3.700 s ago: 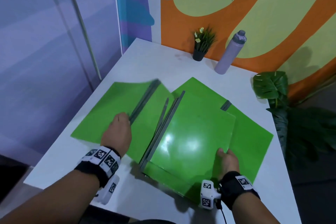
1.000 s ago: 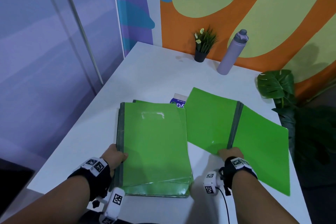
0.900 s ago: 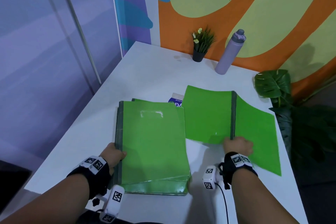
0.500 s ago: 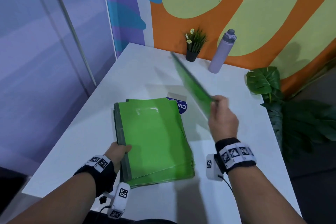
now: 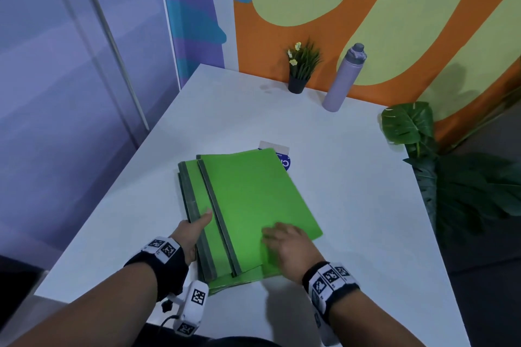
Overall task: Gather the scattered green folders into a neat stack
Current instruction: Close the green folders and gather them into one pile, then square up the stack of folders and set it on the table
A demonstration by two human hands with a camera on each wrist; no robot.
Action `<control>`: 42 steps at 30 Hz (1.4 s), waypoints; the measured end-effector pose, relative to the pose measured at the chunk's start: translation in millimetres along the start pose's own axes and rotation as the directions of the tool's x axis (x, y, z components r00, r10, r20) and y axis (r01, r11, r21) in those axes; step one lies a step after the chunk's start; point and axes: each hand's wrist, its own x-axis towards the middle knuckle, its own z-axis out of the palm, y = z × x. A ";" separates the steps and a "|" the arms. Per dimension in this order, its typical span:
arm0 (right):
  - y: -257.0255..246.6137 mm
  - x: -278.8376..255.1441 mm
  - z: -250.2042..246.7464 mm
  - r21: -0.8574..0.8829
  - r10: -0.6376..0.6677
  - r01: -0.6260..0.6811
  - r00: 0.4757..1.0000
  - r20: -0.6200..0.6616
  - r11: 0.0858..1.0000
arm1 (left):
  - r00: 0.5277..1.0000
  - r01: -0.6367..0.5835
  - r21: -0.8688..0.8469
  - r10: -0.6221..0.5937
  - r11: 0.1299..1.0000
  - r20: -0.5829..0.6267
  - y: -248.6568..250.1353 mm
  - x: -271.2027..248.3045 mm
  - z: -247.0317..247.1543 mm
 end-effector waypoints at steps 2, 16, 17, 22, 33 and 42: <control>-8.9 -3.7 12.1 0.063 -0.055 0.049 0.995 0.086 0.997 | 0.998 -0.033 0.106 0.038 0.994 -0.049 -3.0 -2.1 4.6; 46.8 -2.5 -68.8 0.984 0.629 -0.153 0.775 0.059 0.095 | 0.790 -0.595 0.082 0.563 0.800 0.241 58.6 -77.0 -6.2; 44.0 -3.0 -76.4 0.995 0.639 -0.073 0.769 0.012 0.070 | 0.777 -0.607 0.063 0.575 0.792 0.258 64.4 -79.4 -5.6; 27.0 -7.8 -92.4 0.982 0.664 0.181 0.728 -0.168 0.050 | 0.771 -0.599 -0.012 0.581 0.800 0.262 77.0 -79.6 -6.6; 3.9 -8.4 -103.5 0.951 0.682 0.309 0.697 -0.220 -0.009 | 0.714 -0.673 -0.161 0.691 0.722 0.115 82.9 -98.9 4.5; -0.6 -17.5 -119.6 0.886 0.702 0.459 0.608 -0.371 0.070 | 0.644 -0.713 -0.200 0.741 0.672 0.191 88.9 -101.0 -7.2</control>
